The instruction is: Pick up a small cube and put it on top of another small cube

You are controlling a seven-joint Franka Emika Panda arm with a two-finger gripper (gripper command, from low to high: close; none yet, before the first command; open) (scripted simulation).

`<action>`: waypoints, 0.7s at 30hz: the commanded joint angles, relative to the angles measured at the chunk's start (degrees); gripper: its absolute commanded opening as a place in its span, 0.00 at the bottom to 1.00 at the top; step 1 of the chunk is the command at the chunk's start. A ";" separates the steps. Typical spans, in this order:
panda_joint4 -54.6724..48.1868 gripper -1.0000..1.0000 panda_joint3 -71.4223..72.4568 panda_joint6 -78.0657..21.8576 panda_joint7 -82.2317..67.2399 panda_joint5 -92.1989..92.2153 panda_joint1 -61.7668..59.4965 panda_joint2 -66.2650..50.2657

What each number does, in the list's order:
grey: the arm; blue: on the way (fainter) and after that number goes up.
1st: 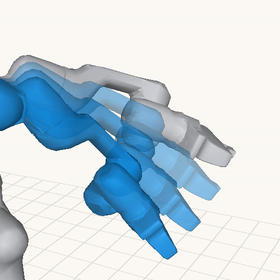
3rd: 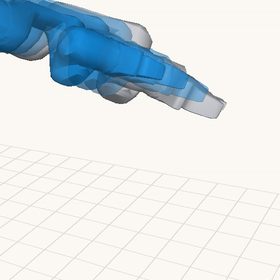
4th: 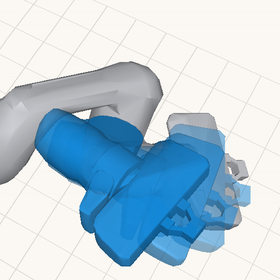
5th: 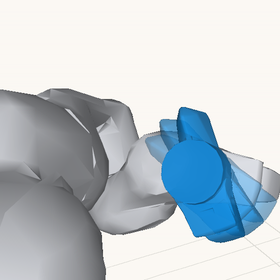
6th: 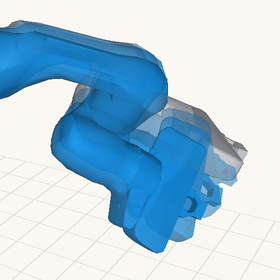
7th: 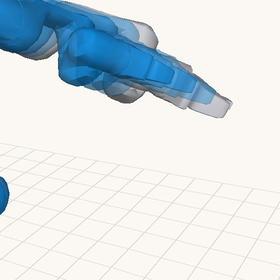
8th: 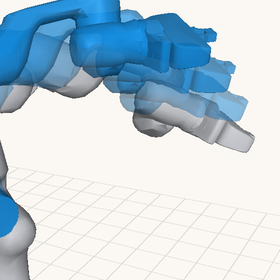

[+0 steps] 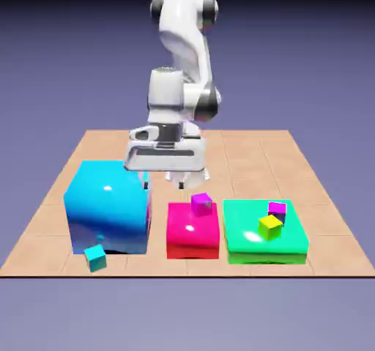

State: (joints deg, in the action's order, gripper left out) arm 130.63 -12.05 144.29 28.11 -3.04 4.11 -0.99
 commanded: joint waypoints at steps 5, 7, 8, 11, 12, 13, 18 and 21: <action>-9.37 0.50 -3.72 -9.17 -4.43 -0.94 1.35 -10.39; -13.12 0.50 -5.20 -12.84 -6.20 -1.31 1.80 -14.54; -15.00 0.50 -5.95 -14.67 -7.09 -1.50 2.02 -16.61; -20.62 0.50 -8.18 -20.17 -9.74 -2.06 2.70 -22.84; -22.49 0.50 -8.92 -22.01 -10.63 -2.25 2.92 -24.92; -24.37 0.50 -9.66 -23.84 -11.51 -2.44 3.15 -27.00; -33.74 0.50 -13.38 -33.01 -15.94 -3.37 4.27 -37.38; -39.36 0.50 -15.61 -38.51 -18.60 -3.94 4.95 -43.61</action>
State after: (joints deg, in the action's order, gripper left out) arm 91.27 -27.66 105.78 9.51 -6.97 9.06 -44.60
